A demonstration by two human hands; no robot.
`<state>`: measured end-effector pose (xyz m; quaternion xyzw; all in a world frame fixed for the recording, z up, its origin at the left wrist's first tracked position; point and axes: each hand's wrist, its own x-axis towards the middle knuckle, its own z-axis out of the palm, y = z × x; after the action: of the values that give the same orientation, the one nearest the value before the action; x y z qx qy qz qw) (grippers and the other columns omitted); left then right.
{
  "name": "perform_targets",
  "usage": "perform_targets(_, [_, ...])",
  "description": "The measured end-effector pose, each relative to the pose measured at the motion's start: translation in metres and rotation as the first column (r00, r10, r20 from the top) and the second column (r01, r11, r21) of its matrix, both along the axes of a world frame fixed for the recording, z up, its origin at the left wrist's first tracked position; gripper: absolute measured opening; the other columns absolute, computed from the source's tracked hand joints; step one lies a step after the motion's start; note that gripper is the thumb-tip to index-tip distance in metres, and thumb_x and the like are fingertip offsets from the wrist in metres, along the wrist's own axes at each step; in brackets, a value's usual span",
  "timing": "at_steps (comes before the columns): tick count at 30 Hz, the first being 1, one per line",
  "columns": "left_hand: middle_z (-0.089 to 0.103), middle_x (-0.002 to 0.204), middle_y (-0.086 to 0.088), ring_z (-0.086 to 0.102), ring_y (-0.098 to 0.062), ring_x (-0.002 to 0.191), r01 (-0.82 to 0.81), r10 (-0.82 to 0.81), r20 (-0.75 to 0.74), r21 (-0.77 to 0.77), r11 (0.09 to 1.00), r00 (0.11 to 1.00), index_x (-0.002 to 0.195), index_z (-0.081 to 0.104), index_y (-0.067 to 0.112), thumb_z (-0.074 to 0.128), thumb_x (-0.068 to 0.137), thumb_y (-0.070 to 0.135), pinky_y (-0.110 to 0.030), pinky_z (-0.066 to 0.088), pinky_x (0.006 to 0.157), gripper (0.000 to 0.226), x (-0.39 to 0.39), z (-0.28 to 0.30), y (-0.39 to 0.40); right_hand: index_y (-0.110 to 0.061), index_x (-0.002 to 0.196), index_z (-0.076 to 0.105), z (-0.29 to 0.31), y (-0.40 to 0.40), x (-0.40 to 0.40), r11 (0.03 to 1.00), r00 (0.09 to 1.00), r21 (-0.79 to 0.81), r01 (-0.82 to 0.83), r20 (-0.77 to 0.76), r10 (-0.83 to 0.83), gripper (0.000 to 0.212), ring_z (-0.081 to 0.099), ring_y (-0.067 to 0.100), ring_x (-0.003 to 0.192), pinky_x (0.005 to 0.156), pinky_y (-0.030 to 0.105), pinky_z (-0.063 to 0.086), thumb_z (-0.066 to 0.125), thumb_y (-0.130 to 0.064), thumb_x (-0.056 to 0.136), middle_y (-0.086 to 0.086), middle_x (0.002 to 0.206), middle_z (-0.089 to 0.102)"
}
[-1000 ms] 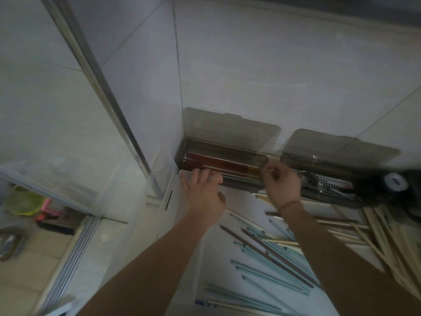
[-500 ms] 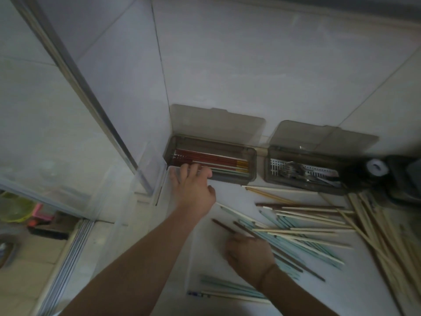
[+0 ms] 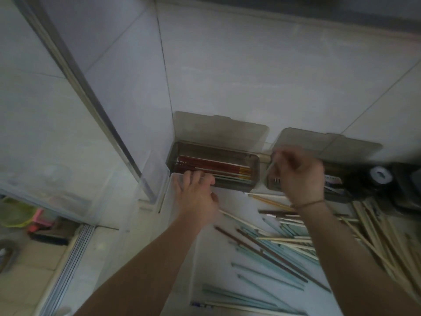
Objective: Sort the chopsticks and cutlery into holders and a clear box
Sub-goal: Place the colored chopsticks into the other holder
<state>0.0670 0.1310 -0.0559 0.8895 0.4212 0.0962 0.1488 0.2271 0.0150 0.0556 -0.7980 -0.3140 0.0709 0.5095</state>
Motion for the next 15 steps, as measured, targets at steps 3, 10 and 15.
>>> perform_targets(3, [0.048,0.112,0.008,0.035,-0.023,0.12,0.0,0.0,0.014,-0.008,1.0,1.0,0.107,0.054,0.034,0.06,0.077,0.034,-0.055,0.006,0.116,0.031,-0.001,0.001,0.0,-0.009,0.088,0.067,-0.013,0.02,0.031,0.936,0.868,0.17,0.308,-0.454,-0.203,0.006,0.07,0.011,0.069,0.071,0.025,0.058,0.062,-0.007,0.09,0.008,0.079,0.07])
perform_targets(10, [0.046,0.119,0.008,0.032,-0.022,0.125,0.009,-0.008,0.019,-0.05,0.999,1.0,0.113,0.053,0.035,0.058,0.082,0.034,-0.054,0.007,0.117,0.032,-0.001,0.006,0.001,-0.007,0.079,0.064,-0.058,0.054,0.024,0.914,0.586,-0.002,0.405,-0.767,-0.261,0.013,0.07,0.017,0.066,0.069,0.027,0.06,0.065,0.004,0.085,0.017,0.085,0.069])
perform_targets(15, [0.043,0.123,0.009,0.028,-0.02,0.128,0.009,-0.009,0.005,-0.061,0.998,1.0,0.115,0.049,0.037,0.056,0.085,0.035,-0.053,0.006,0.119,0.031,-0.002,0.008,0.001,-0.008,0.078,0.065,-0.074,0.066,0.019,0.948,0.65,-0.152,0.279,-0.697,-0.303,0.012,0.071,0.021,0.062,0.065,0.034,0.059,0.068,0.001,0.084,0.019,0.081,0.071])
